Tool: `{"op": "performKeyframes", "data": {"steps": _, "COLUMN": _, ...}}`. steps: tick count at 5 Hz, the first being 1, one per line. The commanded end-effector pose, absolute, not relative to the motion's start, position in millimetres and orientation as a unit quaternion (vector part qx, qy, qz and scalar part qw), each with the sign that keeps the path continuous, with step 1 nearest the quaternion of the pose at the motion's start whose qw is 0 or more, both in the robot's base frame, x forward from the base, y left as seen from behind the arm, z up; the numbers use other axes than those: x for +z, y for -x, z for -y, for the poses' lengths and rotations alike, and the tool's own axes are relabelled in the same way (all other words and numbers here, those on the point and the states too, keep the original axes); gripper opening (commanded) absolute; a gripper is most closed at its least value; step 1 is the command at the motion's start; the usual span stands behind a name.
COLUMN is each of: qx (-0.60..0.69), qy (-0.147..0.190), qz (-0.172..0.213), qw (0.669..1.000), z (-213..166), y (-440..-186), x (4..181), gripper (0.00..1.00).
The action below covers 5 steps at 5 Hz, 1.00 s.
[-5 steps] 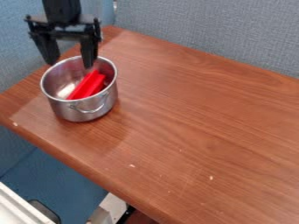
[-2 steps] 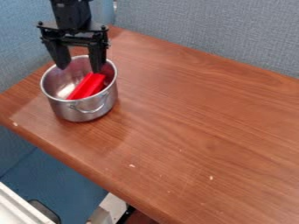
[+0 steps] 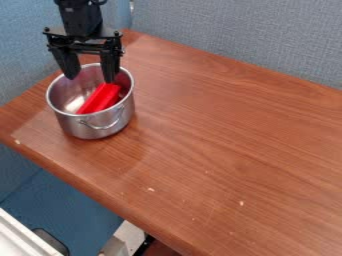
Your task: Move the red object from the metal pot to the table
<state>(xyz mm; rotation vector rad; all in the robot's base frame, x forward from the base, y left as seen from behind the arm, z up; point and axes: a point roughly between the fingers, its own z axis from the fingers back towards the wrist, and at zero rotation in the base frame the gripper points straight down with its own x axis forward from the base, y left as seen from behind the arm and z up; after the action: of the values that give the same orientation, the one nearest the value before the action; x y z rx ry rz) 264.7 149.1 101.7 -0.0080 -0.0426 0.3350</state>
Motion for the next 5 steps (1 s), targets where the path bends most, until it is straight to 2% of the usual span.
{"op": "performKeyframes", "data": {"steps": 1, "qx": 0.161, "qy": -0.004, "qz": 0.034, "qw": 0.986, "z": -143, "y": -271, "x": 100.4, "gripper": 1.0}}
{"op": "performKeyframes", "data": {"steps": 4, "qx": 0.187, "qy": -0.027, "qz": 0.032, "qw": 0.981, "z": -150, "y": -270, "x": 65.5, "gripper": 1.0}}
{"op": "performKeyframes", "data": {"steps": 5, "qx": 0.182, "qy": -0.029, "qz": 0.035, "qw": 0.982, "z": -155, "y": -271, "x": 56.5, "gripper": 0.0}}
